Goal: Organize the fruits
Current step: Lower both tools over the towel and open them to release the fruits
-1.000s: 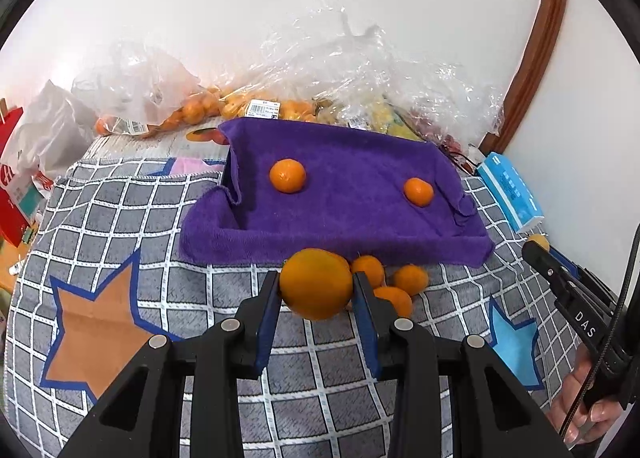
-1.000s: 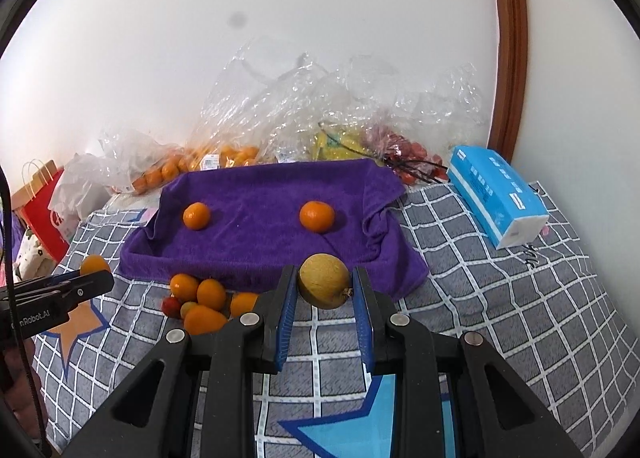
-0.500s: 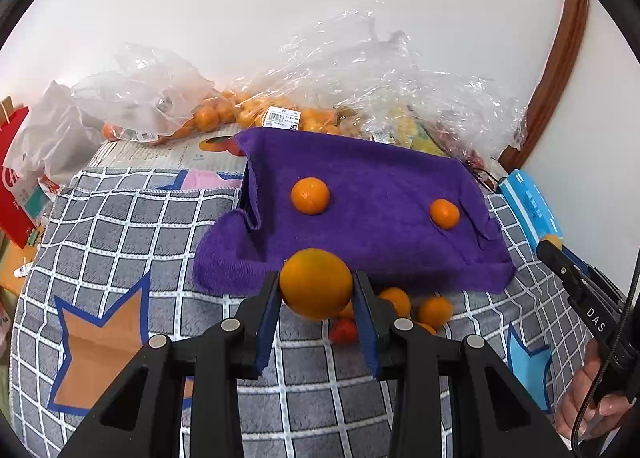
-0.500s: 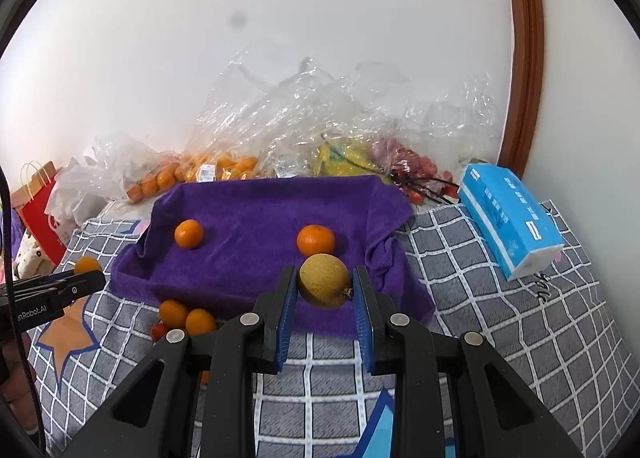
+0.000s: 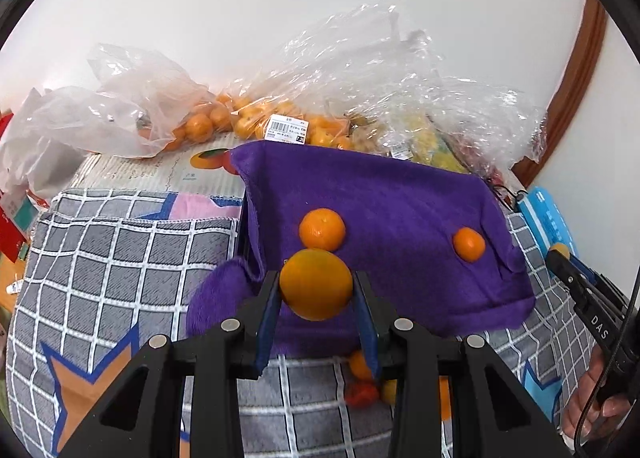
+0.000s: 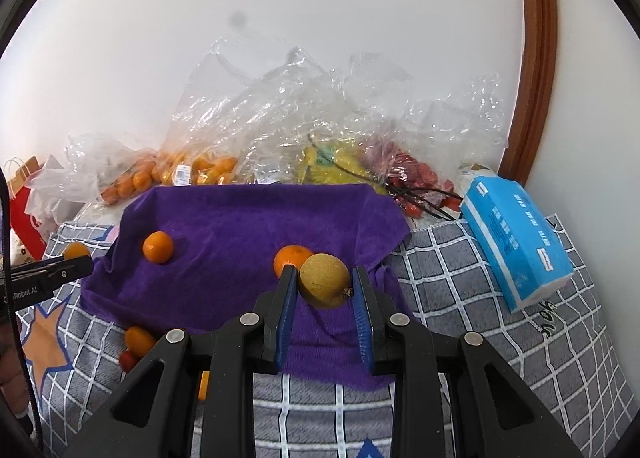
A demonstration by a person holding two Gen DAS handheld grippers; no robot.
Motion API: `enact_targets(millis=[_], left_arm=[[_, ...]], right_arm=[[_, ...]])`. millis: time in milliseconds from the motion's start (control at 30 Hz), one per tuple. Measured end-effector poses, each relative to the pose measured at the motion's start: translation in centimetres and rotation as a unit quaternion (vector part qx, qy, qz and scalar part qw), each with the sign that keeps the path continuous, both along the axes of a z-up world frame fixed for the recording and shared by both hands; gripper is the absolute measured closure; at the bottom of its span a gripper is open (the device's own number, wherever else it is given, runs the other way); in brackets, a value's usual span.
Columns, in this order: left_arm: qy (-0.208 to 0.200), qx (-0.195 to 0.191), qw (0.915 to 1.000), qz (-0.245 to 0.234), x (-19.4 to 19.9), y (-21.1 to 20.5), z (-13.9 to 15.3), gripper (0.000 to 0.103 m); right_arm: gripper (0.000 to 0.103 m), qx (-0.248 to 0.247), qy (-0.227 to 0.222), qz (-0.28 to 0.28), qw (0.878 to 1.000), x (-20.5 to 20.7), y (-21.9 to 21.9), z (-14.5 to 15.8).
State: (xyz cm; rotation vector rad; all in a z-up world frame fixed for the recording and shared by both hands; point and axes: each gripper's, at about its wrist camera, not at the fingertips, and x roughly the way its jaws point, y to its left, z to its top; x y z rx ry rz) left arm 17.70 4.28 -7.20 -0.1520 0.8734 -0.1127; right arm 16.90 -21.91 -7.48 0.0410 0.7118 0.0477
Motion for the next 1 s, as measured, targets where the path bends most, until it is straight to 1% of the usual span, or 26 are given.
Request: enact_targets(millis=[300, 500, 733, 1000], left_arm=[[0.026, -0.010, 0.9996, 0.000, 3.2, -0.1, -2.1, 0.069], [0.042, -0.007, 0.9991, -0.005, 4.9, -0.6, -4.0, 0.069], [0.060, -0.009, 0.9981, -0.008, 5.7, -0.8, -5.7, 0.069], [0.059, 0.008, 0.9981, -0.014, 5.8, -1.2, -5.8, 0.069]], right_arm=[[0.076, 0.010, 0.033, 0.009, 0.999, 3.0, 0.5, -2.9], [0.076, 0.012, 0.057, 0.014, 0.998, 4.1, 0.6, -5.1], [0.076, 0.012, 0.071, 0.024, 0.997, 4.6, 1.1, -6.3], [0.075, 0.005, 0.081, 0.035, 0.996, 4.7, 1.3, -6.9]])
